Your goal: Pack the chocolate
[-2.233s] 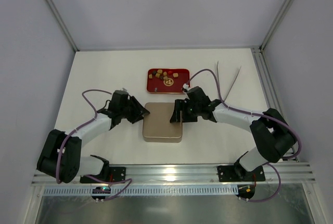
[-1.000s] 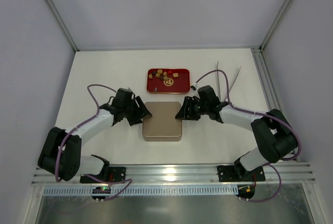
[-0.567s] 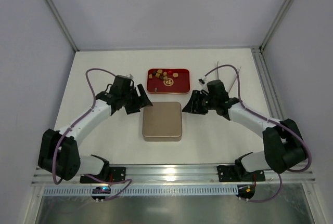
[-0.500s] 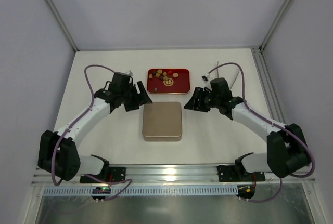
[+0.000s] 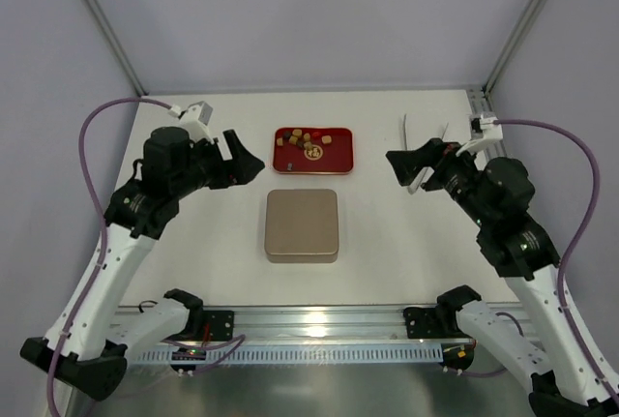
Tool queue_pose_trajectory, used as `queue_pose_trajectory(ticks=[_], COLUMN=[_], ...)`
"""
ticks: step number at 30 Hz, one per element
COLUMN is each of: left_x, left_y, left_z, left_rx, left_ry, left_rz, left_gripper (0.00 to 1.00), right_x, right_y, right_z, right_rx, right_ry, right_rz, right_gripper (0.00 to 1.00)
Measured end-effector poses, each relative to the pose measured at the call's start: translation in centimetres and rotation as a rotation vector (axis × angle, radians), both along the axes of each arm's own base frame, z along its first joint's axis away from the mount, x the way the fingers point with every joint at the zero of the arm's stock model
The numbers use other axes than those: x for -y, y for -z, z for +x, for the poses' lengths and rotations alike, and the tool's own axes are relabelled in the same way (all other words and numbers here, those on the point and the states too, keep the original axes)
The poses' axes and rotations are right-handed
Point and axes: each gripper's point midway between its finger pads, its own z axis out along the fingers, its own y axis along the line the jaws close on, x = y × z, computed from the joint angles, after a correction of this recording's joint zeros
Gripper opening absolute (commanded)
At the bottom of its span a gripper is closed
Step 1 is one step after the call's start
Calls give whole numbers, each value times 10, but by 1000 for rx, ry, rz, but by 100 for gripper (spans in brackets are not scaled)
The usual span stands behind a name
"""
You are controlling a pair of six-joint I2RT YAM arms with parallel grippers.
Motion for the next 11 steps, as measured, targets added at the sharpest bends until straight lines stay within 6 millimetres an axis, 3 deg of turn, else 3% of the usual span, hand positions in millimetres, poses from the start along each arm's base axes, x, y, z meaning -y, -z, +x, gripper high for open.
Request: queue_pose_trajectory(ticks=[2, 4, 11], left_x=[-6, -11, -18], left_y=[-13, -18, -11], left_z=[-10, -16, -24], left_rx=[46, 68, 50], left_ry=[1, 1, 1], left_rz=[4, 11, 51], left_gripper=[84, 84, 85], right_x=[12, 19, 32], right_y=[-15, -17, 9], right_z=[-8, -10, -10], right_rx=[36, 35, -47], right_ry=[44, 75, 145], right_rz=[6, 1, -46], right_gripper=[100, 100, 100])
